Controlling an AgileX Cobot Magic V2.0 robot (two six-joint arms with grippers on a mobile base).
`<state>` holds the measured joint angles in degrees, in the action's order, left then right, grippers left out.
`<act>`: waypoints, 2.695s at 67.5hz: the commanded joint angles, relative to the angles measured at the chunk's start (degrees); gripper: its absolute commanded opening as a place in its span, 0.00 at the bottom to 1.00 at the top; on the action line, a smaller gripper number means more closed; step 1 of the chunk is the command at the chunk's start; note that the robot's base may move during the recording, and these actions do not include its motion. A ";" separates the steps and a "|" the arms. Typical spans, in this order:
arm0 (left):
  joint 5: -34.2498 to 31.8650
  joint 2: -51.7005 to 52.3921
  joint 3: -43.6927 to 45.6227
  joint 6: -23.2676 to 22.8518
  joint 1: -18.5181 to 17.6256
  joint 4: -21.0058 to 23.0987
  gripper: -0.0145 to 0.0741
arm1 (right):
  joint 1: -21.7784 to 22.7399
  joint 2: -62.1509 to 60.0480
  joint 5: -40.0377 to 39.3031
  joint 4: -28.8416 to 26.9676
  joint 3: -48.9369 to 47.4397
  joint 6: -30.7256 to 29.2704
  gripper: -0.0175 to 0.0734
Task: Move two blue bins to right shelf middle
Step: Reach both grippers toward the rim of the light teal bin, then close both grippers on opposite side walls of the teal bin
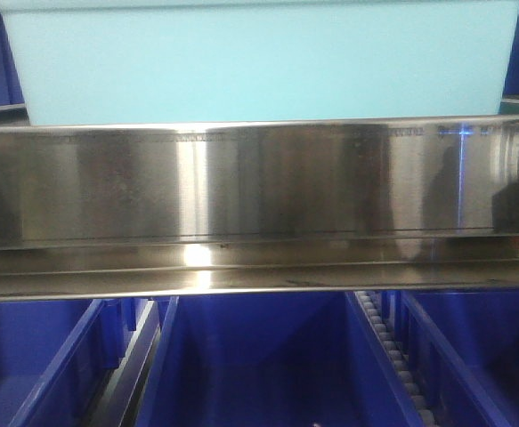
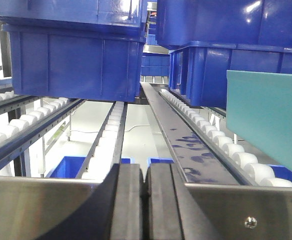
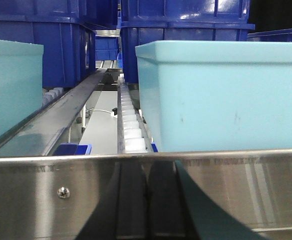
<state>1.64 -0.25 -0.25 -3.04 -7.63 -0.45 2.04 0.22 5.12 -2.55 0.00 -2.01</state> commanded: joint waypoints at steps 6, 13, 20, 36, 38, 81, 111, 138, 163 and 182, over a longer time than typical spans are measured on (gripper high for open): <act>-0.96 0.25 0.25 -0.14 -0.25 -0.23 0.04 | 0.29 -0.22 -1.14 -0.06 0.00 -0.12 0.01; -0.96 0.25 0.25 -0.02 -0.25 -0.78 0.04 | 0.29 -0.22 -1.14 -0.06 0.00 -0.12 0.01; -1.27 0.25 0.25 -0.02 -0.25 -0.88 0.04 | 0.29 -0.22 -1.14 -0.06 0.00 -0.12 0.01; -4.34 0.25 0.25 -0.02 -0.25 -1.65 0.04 | 0.27 -0.22 -1.25 -0.06 0.00 -0.12 0.01; -4.34 0.25 0.25 -0.02 -0.25 -1.65 0.04 | 0.27 -0.22 -1.38 -0.06 0.00 -0.12 0.01; -14.84 0.25 3.66 -0.13 -0.25 -1.13 0.04 | 0.15 -0.22 -9.84 -0.06 -2.10 -0.12 0.01; 8.33 -16.67 28.15 -0.13 -0.49 -1.94 0.66 | 0.07 10.32 6.90 -0.35 -25.64 -0.12 0.64; 21.84 -40.18 47.50 -0.13 -15.06 -1.55 0.80 | -5.54 30.87 11.82 -0.80 -38.32 -0.12 0.82; 46.24 -66.82 78.05 -0.23 -21.03 1.31 0.80 | -15.43 60.81 41.79 -1.81 -71.07 -0.12 0.82; 61.47 -83.14 95.08 -3.63 -19.15 1.01 0.79 | -15.43 81.98 62.90 -5.80 -95.04 -0.12 0.82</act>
<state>60.30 -80.38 91.97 -5.89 -27.81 0.00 -13.37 78.27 64.64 -7.53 -90.67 -1.88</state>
